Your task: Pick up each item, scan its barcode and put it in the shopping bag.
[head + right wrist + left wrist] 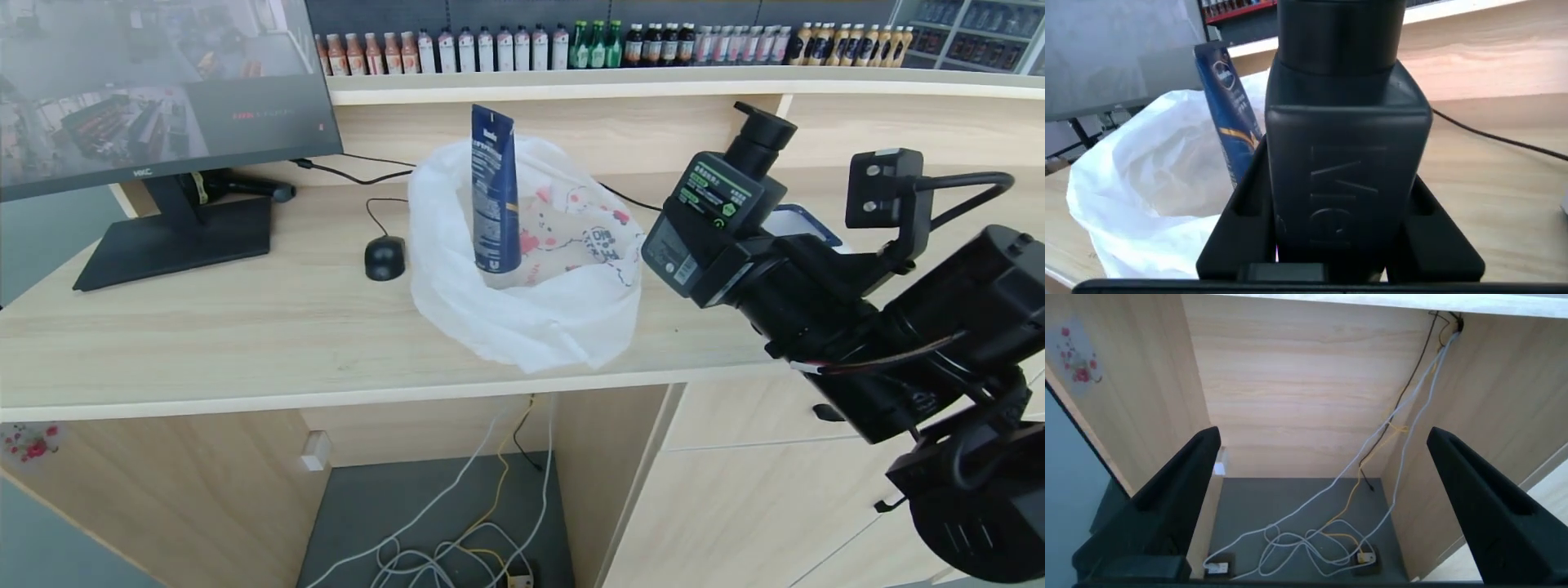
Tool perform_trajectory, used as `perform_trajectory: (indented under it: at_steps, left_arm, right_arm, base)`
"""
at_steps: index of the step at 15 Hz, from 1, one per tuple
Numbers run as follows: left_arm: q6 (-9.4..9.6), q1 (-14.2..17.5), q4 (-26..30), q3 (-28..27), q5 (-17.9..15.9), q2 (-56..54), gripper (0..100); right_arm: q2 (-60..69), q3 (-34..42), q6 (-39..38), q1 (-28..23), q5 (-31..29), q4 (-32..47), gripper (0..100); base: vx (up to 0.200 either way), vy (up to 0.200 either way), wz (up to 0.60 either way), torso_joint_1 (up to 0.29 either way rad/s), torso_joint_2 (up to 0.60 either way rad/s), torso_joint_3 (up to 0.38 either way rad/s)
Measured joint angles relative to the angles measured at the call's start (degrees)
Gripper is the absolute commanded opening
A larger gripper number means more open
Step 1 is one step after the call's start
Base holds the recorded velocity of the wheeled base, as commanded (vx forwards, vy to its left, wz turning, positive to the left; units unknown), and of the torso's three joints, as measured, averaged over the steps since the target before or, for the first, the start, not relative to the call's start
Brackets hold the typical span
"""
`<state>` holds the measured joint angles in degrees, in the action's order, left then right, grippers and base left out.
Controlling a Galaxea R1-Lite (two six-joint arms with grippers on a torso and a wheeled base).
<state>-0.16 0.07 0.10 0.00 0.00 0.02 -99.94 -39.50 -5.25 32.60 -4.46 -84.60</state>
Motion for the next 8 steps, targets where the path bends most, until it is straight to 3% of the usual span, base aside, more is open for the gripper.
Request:
perform_trajectory:
  at_steps: [1, 8]
  left_arm:
    - [0.00, 0.02, 0.00, 0.00, 0.00, 0.00, 100]
    - [0.09, 0.02, -0.02, 0.00, 0.00, 0.00, 100]
  right_arm:
    - [0.00, -1.05, 0.79, -0.10, -0.07, 0.22, 0]
    - [-0.11, -5.51, 1.45, -0.40, -0.21, 1.04, 0]
  base:
    - [0.000, 0.200, 0.00, -0.002, 0.00, 0.002]
    - [0.000, 0.000, 0.00, 0.000, 0.00, 0.000]
